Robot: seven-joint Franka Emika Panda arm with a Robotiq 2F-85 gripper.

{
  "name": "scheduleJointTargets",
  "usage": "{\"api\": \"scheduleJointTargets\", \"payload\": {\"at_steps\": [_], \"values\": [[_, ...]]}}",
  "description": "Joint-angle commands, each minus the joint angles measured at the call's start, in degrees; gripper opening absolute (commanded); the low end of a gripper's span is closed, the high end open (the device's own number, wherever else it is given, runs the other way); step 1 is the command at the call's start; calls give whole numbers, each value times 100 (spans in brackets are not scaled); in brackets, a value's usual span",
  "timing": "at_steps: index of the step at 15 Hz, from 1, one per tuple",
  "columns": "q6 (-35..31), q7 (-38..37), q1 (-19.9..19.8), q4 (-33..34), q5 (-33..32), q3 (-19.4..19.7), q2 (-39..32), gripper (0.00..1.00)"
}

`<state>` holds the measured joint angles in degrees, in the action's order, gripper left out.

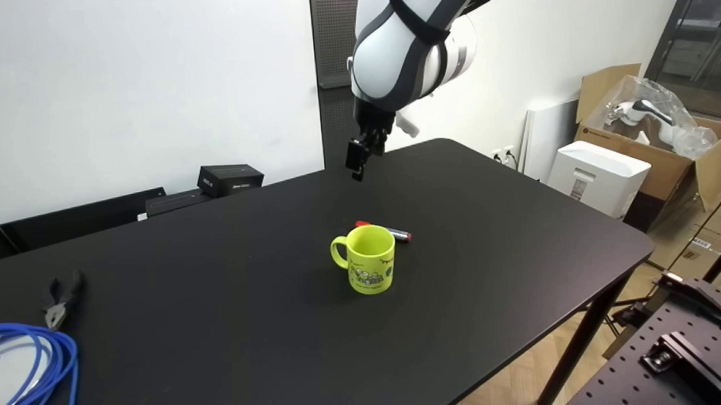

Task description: Put the marker in the cup then take it out and put it on the table

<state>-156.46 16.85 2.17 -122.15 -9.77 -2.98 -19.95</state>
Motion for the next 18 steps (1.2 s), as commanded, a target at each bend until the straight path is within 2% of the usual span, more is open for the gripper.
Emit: {"api": "scheduleJointTargets", "payload": {"at_steps": [1, 18], "values": [[209, 56, -93, 275, 91, -91, -374, 100], [952, -65, -96, 1107, 16, 21, -1565, 100]]}}
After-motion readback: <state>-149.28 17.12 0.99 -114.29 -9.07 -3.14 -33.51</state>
